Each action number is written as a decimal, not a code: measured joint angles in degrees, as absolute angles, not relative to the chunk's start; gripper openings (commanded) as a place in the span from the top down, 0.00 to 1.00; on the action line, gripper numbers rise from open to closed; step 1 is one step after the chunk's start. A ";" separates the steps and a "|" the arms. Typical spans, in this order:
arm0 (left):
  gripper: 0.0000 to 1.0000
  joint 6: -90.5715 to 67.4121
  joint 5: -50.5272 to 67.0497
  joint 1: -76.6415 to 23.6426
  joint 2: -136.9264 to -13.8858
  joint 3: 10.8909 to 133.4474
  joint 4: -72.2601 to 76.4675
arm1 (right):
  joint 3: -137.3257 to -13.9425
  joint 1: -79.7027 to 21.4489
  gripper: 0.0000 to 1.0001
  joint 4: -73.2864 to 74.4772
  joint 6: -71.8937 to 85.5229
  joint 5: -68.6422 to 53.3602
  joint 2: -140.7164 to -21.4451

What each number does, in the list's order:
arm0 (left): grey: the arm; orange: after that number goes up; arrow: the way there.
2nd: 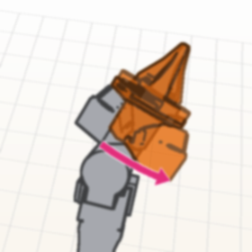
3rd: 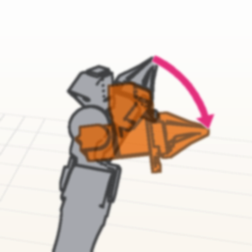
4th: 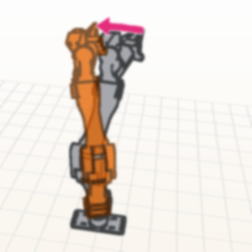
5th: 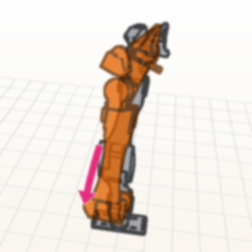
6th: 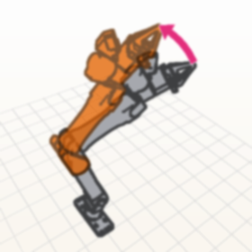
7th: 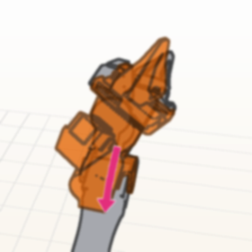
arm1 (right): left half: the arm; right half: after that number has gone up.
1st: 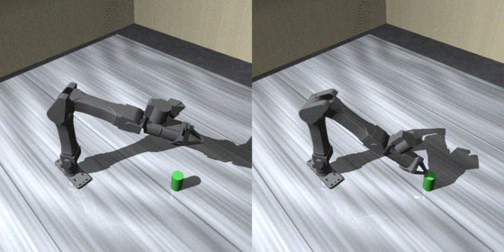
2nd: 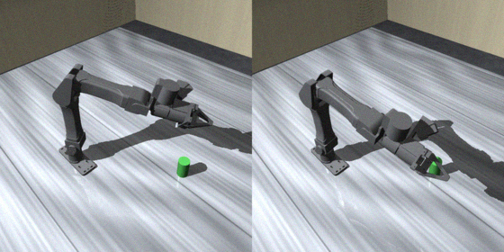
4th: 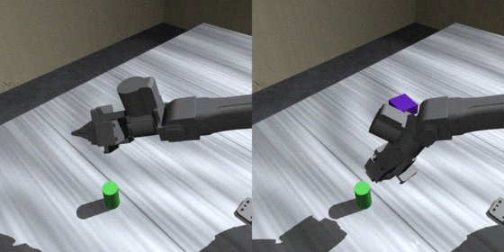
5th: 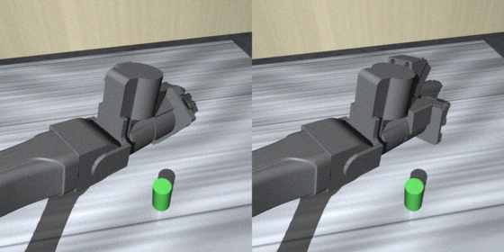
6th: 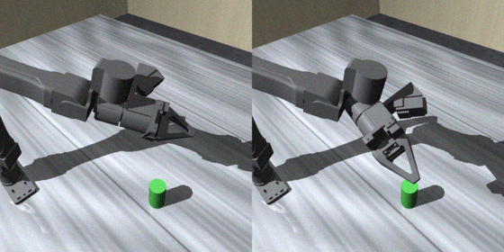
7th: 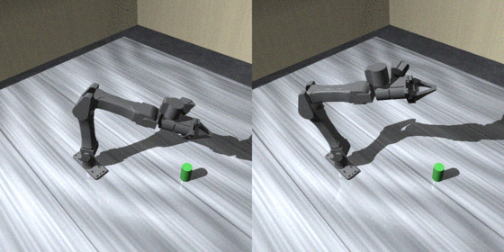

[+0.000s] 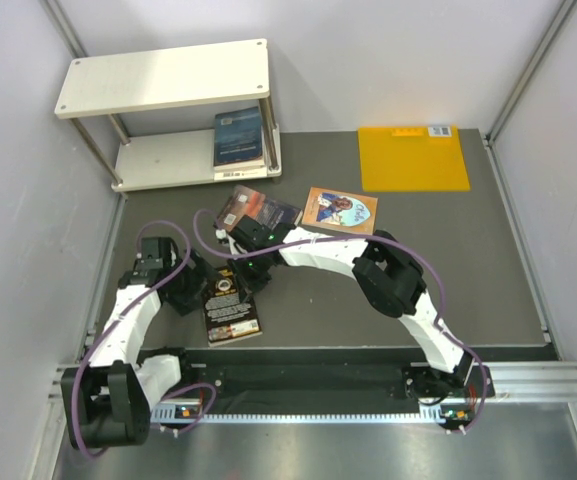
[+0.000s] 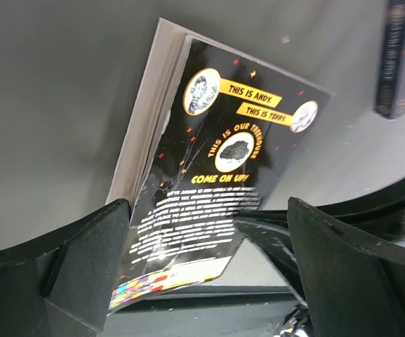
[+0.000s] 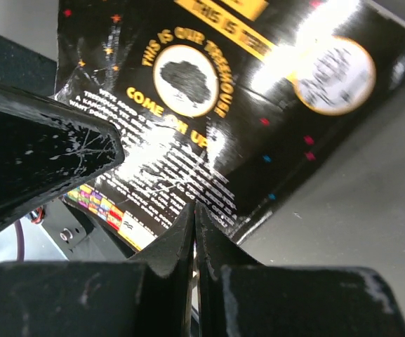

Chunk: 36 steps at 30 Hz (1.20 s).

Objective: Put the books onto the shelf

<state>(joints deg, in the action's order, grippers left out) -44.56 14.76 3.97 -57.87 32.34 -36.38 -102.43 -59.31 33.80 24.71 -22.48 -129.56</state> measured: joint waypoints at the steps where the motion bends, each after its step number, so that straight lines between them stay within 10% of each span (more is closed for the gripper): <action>1: 0.04 -44.73 15.18 3.99 -57.87 32.34 -35.77 | -102.41 -59.27 1.00 33.80 24.69 -22.55 -129.56; 30: 0.40 -40.01 22.35 3.77 -63.16 30.30 -28.08 | -100.12 -58.35 1.00 31.77 25.69 -24.56 -128.95; 32: 0.50 -39.81 21.87 3.16 -65.23 30.30 -27.29 | -100.09 -58.35 1.00 31.77 25.69 -24.71 -128.95; 33: 0.75 -39.53 21.74 2.79 -66.30 30.30 -26.98 | -100.03 -58.35 1.00 31.75 25.69 -24.77 -128.95; 36: 1.00 -38.89 21.96 2.15 -68.53 30.17 -26.00 | -99.74 -58.35 1.00 31.73 25.74 -25.15 -128.81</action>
